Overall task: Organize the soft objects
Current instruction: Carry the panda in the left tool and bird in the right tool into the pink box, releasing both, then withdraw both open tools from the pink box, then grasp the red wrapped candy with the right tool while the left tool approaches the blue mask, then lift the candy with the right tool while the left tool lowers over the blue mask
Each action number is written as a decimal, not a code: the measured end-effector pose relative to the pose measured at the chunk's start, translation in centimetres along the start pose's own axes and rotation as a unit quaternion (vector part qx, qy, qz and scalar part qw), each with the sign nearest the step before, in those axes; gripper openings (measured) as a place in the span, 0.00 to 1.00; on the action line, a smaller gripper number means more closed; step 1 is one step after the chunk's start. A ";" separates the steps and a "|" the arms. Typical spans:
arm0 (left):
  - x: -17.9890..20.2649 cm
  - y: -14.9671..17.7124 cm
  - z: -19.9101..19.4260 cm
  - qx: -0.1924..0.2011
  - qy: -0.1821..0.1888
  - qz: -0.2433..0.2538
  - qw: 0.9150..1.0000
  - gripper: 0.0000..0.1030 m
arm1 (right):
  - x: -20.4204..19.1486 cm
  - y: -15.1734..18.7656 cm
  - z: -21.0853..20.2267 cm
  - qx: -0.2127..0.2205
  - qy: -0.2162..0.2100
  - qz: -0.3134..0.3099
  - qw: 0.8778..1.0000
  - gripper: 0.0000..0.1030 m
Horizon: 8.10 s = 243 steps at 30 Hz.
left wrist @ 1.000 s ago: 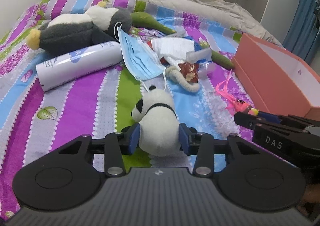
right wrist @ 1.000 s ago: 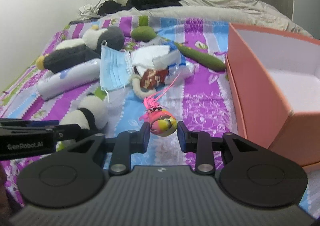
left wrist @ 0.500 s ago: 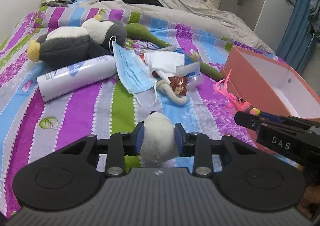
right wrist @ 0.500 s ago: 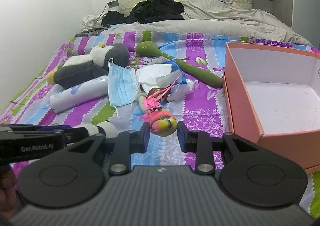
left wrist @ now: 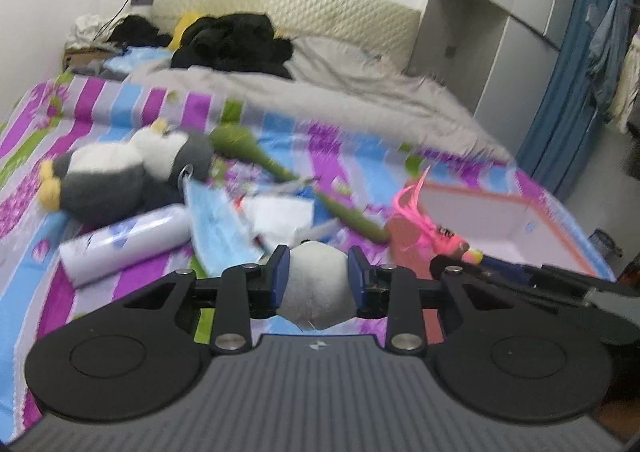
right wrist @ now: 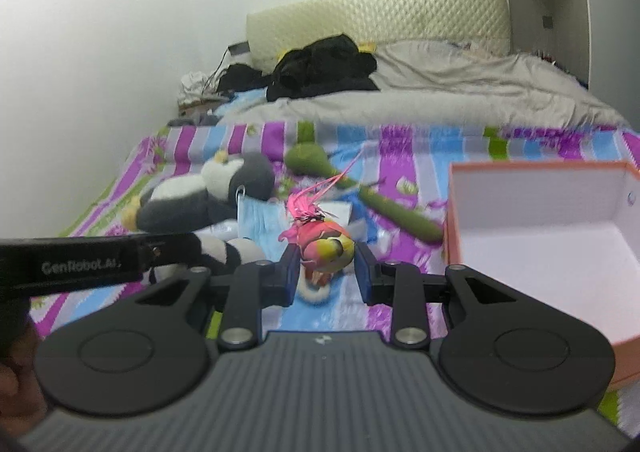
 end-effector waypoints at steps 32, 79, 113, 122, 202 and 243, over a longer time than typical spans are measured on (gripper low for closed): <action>23.1 -3.8 17.7 -0.121 0.083 0.114 0.983 0.35 | 22.8 -1.4 0.1 -0.057 0.123 0.117 0.984 0.32; 19.0 -3.5 1.9 -0.060 0.114 0.118 0.985 0.54 | 16.9 -0.6 -9.3 -0.022 0.101 0.115 0.988 0.44; 1.2 6.1 -6.3 -0.040 0.042 0.037 0.998 0.54 | 0.9 7.2 -7.6 -0.031 0.016 0.048 0.998 0.44; -2.2 8.4 -7.1 -0.040 0.036 0.013 0.998 0.54 | -2.0 8.6 -7.1 -0.029 0.004 0.024 0.999 0.44; -9.0 7.4 10.0 -0.023 0.010 -0.052 0.998 0.01 | -2.1 3.3 16.6 -0.123 -0.002 0.048 0.991 0.35; -10.8 16.5 1.8 -0.141 0.022 -0.066 0.988 0.65 | -1.2 14.1 8.5 -0.172 0.035 0.031 0.984 0.44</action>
Point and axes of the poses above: each gripper's, at about its wrist camera, not at the fingertips, and z roughly the way its jaws point, x to its right, y to its underside, the point moved 10 cm from there along z, roughly the way its jaws point, and after that the axes turned 11 degrees about -x, right-handed, at the moved point
